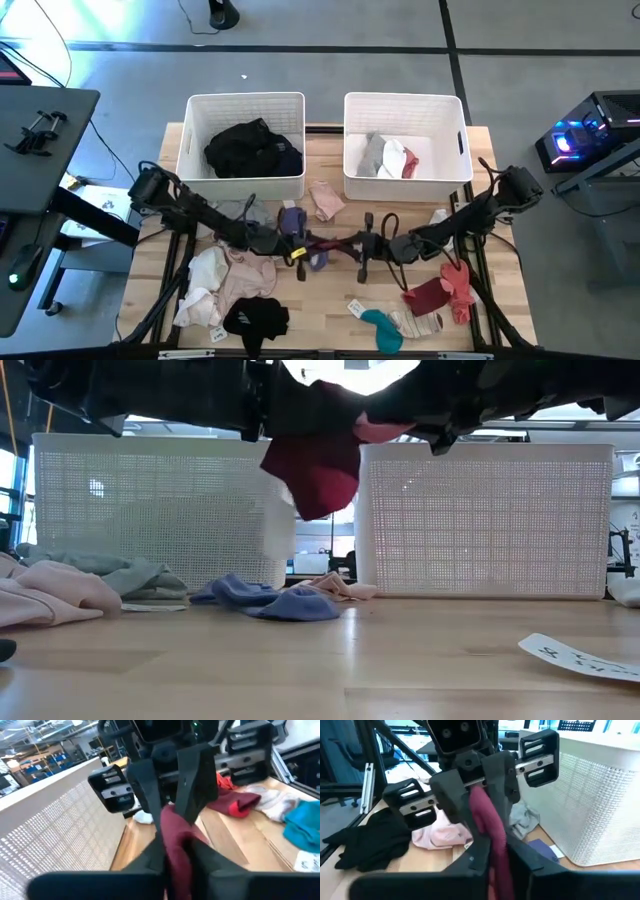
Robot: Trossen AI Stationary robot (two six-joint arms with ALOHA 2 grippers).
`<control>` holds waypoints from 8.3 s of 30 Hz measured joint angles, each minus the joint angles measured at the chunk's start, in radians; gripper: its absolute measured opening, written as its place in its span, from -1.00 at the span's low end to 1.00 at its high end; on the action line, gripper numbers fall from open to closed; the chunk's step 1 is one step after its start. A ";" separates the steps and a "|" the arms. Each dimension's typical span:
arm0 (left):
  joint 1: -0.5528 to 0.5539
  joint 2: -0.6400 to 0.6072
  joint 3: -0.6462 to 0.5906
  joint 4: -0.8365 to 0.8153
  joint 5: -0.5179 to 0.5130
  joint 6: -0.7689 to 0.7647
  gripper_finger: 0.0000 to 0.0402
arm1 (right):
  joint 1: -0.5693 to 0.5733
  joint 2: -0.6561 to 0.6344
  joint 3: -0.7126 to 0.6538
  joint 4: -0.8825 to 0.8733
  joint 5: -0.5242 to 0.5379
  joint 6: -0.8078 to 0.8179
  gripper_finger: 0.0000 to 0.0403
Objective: Sort clothes
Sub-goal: Put the red sock into the left white laundry bin, then put the white sock into the right white laundry bin, then put the pink sock into the right white laundry bin
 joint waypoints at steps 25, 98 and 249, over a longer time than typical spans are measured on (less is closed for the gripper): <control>0.121 -0.795 0.000 -0.503 -0.673 0.467 -0.99 | 0.003 -0.027 0.003 0.042 -0.148 -0.042 -0.27; -0.085 -0.535 -0.048 -0.631 0.008 -0.219 -0.44 | 0.533 -0.187 0.315 -2.083 -0.282 1.692 -0.68; -0.075 -0.405 -0.048 -0.573 0.002 -0.234 -0.44 | 0.364 -0.114 0.239 -2.095 -0.866 1.781 -0.15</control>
